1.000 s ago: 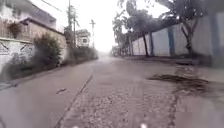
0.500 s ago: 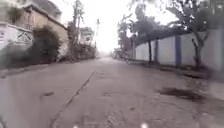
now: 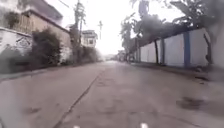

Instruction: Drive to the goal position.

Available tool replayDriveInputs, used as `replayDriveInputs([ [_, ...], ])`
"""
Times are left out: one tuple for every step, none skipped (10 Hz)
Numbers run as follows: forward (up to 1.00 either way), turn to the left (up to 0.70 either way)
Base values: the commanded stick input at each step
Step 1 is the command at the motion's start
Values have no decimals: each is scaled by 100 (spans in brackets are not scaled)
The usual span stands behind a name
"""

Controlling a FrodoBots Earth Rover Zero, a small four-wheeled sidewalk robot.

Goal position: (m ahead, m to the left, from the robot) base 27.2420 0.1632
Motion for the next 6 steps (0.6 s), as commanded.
replayDriveInputs([
  [100,1],
  [100,1],
  [100,1],
  [100,1],
  [100,1],
  [100,1],
])
